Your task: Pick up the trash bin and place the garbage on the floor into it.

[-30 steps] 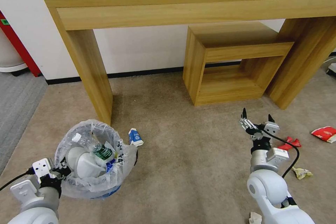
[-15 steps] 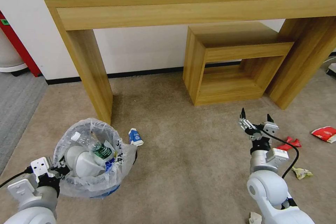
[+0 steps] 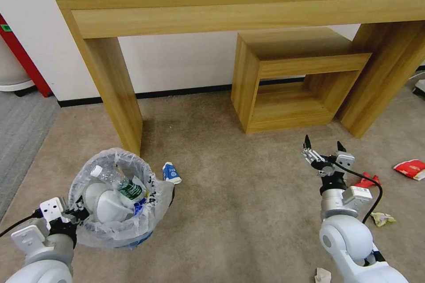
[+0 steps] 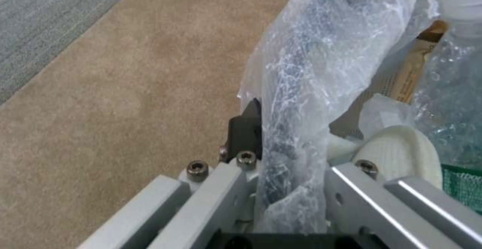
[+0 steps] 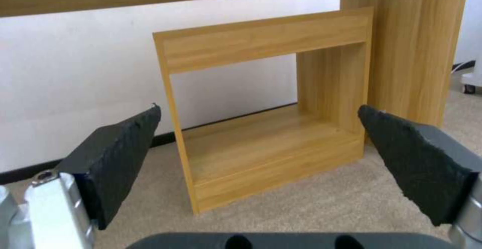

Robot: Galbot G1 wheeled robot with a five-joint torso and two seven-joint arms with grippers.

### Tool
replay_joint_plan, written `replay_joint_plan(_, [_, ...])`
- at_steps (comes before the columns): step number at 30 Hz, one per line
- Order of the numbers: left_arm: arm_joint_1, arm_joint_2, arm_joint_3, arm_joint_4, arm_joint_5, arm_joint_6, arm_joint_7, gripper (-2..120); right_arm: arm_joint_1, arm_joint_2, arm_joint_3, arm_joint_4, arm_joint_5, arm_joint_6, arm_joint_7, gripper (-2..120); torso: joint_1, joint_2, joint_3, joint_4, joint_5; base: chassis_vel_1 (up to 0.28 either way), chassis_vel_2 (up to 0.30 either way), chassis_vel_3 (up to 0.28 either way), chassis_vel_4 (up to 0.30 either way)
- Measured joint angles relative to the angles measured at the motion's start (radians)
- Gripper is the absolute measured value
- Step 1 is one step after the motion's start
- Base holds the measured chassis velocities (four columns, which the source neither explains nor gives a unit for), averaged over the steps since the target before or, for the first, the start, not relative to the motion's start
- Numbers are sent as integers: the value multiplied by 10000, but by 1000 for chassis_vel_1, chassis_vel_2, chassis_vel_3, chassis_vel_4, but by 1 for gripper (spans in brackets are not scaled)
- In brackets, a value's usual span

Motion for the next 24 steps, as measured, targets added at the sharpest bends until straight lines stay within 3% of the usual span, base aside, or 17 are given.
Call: replay_joint_plan(24, [-110,131,-42,109,-156,0,-16,1,-38,473,126,-246,-404,383,-145,100,0,0,0,0,0,0,0,0,0])
